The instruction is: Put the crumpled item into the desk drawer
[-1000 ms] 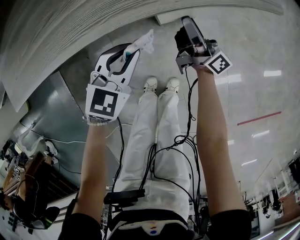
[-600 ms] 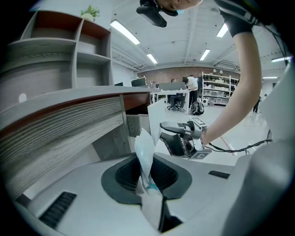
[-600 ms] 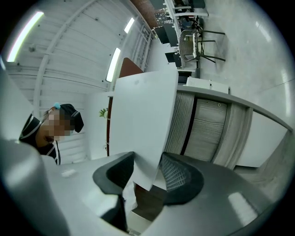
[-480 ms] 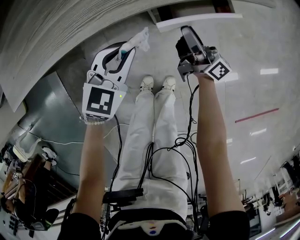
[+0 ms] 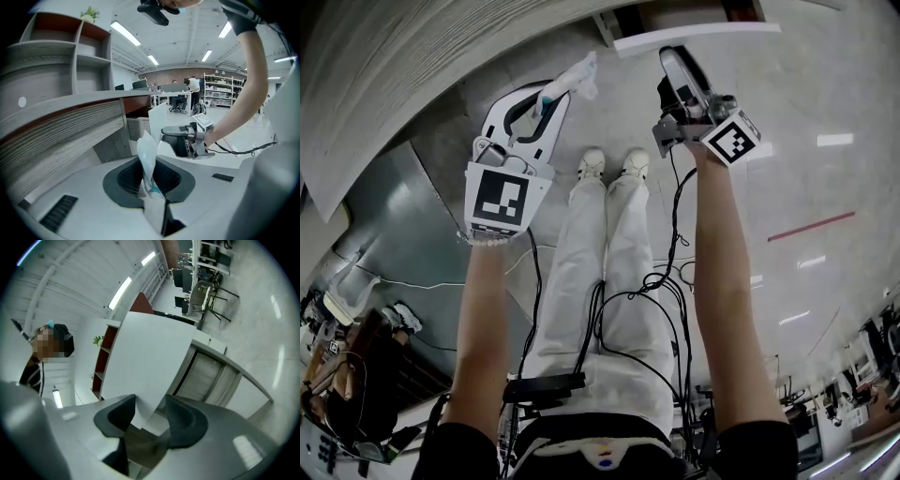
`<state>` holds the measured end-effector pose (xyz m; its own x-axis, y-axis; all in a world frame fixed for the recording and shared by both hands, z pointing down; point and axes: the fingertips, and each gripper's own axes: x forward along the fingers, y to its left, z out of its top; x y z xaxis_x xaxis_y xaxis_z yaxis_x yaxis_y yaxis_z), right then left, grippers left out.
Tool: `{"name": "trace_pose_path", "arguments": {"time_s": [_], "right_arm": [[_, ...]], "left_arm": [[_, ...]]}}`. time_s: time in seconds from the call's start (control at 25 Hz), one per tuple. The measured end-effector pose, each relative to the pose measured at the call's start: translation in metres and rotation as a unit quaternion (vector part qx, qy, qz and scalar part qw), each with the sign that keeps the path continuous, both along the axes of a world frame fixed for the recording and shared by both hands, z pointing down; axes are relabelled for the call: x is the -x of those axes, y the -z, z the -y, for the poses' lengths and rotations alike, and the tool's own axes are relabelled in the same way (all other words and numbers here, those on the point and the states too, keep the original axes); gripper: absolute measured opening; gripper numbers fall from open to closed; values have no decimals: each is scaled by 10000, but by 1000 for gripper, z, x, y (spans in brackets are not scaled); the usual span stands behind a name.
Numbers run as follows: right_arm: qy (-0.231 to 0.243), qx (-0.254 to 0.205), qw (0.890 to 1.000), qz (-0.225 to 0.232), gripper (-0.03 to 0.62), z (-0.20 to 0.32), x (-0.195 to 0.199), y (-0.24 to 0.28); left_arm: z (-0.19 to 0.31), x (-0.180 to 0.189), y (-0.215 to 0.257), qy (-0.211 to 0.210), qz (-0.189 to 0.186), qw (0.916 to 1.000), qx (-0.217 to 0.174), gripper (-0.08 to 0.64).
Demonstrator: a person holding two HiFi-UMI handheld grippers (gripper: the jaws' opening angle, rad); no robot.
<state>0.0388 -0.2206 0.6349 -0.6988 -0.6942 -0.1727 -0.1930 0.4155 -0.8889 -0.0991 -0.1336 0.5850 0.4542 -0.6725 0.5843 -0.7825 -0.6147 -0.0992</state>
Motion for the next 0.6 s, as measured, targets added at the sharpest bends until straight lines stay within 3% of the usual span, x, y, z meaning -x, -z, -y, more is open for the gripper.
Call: {"name": "trace_pose_path", "arguments": {"time_s": [0.12,0.24,0.6], "right_arm": [[77,167,9946,-1019,122,-6,-6,-14],[146,54,9804,-1965,24,-15,-14,-15],[-426,-542,9426,-3268,9,-46,-48,60]], "left_arm": [[0,1,7,12,-8,10000,-20,51],[0,5,17,46,23,10000,-68,51],[-5,-7,55,-61,336,9992,-213,51]]}}
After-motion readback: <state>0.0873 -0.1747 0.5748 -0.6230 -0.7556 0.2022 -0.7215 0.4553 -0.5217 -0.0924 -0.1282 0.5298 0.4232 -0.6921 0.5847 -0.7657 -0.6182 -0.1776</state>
